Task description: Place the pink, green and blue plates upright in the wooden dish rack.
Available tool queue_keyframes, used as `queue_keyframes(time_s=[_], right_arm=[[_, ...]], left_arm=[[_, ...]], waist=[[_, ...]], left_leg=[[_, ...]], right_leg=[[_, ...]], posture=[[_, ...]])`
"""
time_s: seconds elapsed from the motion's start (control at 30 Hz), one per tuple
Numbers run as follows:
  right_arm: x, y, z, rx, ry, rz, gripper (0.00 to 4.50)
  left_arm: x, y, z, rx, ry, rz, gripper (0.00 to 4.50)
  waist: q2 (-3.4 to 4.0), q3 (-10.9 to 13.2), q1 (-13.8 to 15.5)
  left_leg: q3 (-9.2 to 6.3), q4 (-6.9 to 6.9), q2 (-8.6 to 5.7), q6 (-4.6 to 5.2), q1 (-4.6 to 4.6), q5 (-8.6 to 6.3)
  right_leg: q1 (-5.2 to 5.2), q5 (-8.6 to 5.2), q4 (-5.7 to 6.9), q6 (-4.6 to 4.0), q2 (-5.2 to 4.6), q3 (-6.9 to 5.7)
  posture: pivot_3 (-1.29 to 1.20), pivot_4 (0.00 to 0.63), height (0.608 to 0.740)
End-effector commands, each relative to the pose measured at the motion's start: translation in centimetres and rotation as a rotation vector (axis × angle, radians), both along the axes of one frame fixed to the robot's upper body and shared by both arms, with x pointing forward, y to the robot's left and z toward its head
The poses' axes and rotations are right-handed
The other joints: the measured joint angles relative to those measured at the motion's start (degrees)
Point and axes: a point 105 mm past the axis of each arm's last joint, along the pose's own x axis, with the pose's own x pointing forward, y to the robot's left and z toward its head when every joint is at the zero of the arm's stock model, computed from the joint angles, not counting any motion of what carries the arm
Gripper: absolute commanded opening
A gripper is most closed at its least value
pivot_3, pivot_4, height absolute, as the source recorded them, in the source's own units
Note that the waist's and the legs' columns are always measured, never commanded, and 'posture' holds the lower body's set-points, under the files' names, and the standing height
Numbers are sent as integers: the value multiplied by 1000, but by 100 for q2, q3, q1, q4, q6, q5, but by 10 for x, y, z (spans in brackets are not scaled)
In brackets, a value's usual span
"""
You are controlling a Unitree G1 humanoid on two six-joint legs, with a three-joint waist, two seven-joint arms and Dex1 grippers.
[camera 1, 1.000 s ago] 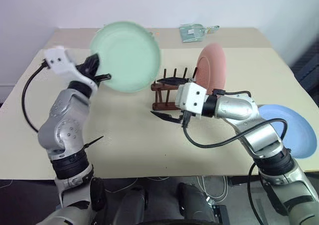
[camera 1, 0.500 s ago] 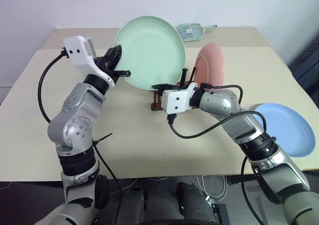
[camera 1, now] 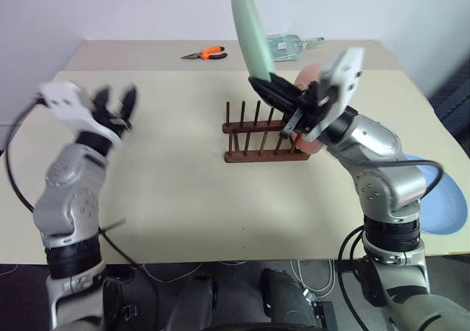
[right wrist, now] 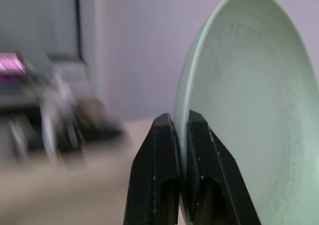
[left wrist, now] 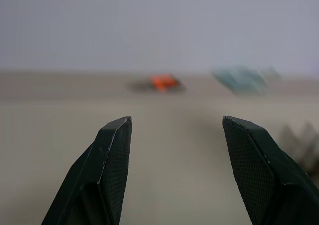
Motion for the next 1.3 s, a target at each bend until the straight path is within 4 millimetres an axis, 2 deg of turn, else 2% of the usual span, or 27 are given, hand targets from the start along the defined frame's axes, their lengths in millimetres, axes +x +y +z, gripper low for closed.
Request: queue_keyframes(time_s=[0.03, 0.1, 0.17, 0.3, 0.5, 0.57, 0.6, 0.7, 0.83, 0.93, 1.03, 1.1, 1.13, 1.17, 1.23, 1.3], right_arm=[[2, -12, 5, 124, 135, 12, 0], [10, -16, 0, 147, 200, -12, 0], [13, -18, -2, 154, 226, -18, 0], [22, -19, -12, 185, 323, -16, 0], [35, -19, -25, 184, 419, -45, 0], [41, -23, -26, 188, 420, -86, 674], [43, -25, -23, 179, 393, -117, 980], [45, -36, -3, 123, 217, -228, 2419], [32, -59, 32, 94, 0, -286, 2419], [14, -87, 60, 105, -120, -348, 2419], [1, -126, 66, 64, -151, -478, 2419], [-2, -154, 50, -29, -111, -613, 2419], [-4, -167, 33, -126, -72, -685, 2419], [-9, -177, 4, -260, -2, -735, 2419], [-23, -186, -52, -514, 144, -754, 2419], [-36, -189, -93, -663, 253, -743, 2419]], left_arm=[[-41, -59, -25, 82, 92, -408, 2947], [-63, -78, -43, 124, 163, -552, 2947], [-69, -83, -47, 142, 176, -589, 2947], [-69, -89, -41, 83, 155, -592, 2947], [-67, -89, -44, 96, 158, -571, 2947], [-68, -90, -45, 95, 159, -572, 2986], [-68, -91, -45, 96, 158, -576, 2986], [-68, -94, -45, 93, 157, -586, 2986], [-68, -104, -48, 98, 160, -631, 2986], [-66, -115, -48, 107, 155, -678, 2986], [-63, -127, -48, 113, 144, -729, 2986], [-60, -134, -49, 128, 138, -763, 2986], [-59, -139, -51, 146, 136, -784, 2986], [-57, -143, -53, 170, 135, -810, 2986], [-55, -149, -56, 210, 128, -852, 2986], [-52, -153, -56, 224, 119, -877, 2986]], waist=[[-1, -1, -35], [12, 4, -50], [16, 6, -45], [26, 3, -42], [26, 2, -41], [26, 2, -42], [26, 3, -42], [28, 4, -44], [28, 4, -22], [28, 4, -9], [27, 4, -5], [21, 1, 29], [21, -1, 57], [15, -5, 124], [14, -10, 140], [26, -11, 112]], left_leg=[[1, -3, 1, 0, 0, 0], [10, -18, 4, 0, 5, 0], [16, -25, 8, 1, 1, 0], [16, -25, 11, 2, 0, 2], [20, -23, 9, 3, -1, 2], [21, -23, 9, 3, -1, 2], [21, -23, 9, 3, -1, 2], [22, -23, 8, 3, -1, 2], [24, -21, 7, 2, -3, 2], [22, -18, 5, 3, -4, 2], [23, -19, 5, 3, -2, 2], [21, -19, 6, 4, -2, 2], [22, -18, 7, 4, 0, 1], [23, -19, 6, 5, -1, 1], [23, -17, 8, 9, 2, -1], [34, -16, 5, 12, 0, -3]], right_leg=[[-4, -1, -1, -1, 1, 0], [-9, -3, -2, -5, -1, 6], [-24, -6, 3, -12, 1, 7], [-33, -4, 11, -15, 5, 8], [-31, -4, 10, -14, 4, 8], [-31, -3, 10, -13, 4, 8], [-31, -3, 10, -13, 4, 8], [-33, -3, 10, -12, 4, 8], [-30, -2, 8, -10, 4, 8], [-18, -4, -2, -8, 3, 6], [-14, -5, -7, -10, 1, 7], [-10, -6, -9, -10, 0, 3], [-9, -7, -9, -9, 1, 2], [-7, -7, -11, -9, -1, 2], [1, -13, -11, -2, -1, -4], [2, -16, -12, 1, -9, 2]], posture=[[0, 150, 740], [0, 150, 740], [0, 150, 740], [0, 150, 740], [0, 150, 740], [0, 150, 740], [0, 150, 740], [0, 150, 740], [0, 150, 740], [0, 150, 740], [0, 150, 740], [0, 150, 740], [0, 150, 740], [0, 150, 740], [0, 150, 740], [0, 150, 740]])
